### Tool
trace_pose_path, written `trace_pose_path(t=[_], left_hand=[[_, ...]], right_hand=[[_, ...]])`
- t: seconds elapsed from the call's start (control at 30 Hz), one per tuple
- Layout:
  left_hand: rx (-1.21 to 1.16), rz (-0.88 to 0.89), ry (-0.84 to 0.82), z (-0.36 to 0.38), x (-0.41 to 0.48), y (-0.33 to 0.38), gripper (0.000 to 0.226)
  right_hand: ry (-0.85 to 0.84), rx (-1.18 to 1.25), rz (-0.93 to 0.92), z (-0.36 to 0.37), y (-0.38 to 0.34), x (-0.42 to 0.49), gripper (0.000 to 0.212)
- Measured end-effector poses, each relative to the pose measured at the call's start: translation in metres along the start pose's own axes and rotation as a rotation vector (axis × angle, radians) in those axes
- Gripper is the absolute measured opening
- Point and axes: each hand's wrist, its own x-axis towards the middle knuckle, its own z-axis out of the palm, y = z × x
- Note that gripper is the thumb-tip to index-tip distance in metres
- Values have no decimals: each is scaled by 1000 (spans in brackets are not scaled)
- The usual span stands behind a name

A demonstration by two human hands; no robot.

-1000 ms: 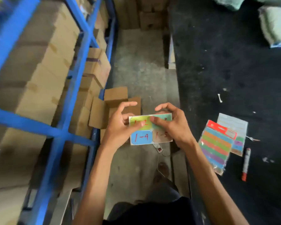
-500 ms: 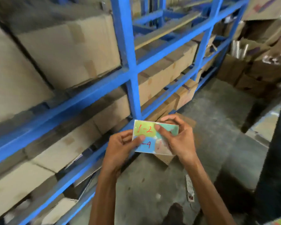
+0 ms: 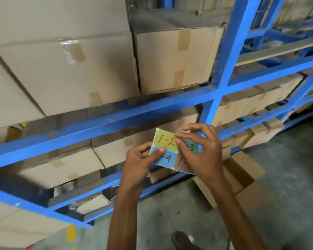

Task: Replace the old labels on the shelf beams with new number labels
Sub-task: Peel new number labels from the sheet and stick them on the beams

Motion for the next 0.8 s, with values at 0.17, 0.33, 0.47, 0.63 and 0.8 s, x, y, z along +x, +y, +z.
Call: trace_pose_path(t=[0.17,0.33,0.47,0.63,0.8], left_hand=[[59,39,54,-8,23,6,10],[155,74,103,-4,52,8,22],[241,157,243,0,74,0,21],[344,256,322,-7,96,-1,22],[377,284,416,-19,105,2,20]], right_hand=[[-54,96,54,21,5,27,14],[-122,110,57,34,20,57,10],[-178,128,29,46,28,68,6],[-241,312,228,60,24,83,12],[-230,532,331,65,24,108,18]])
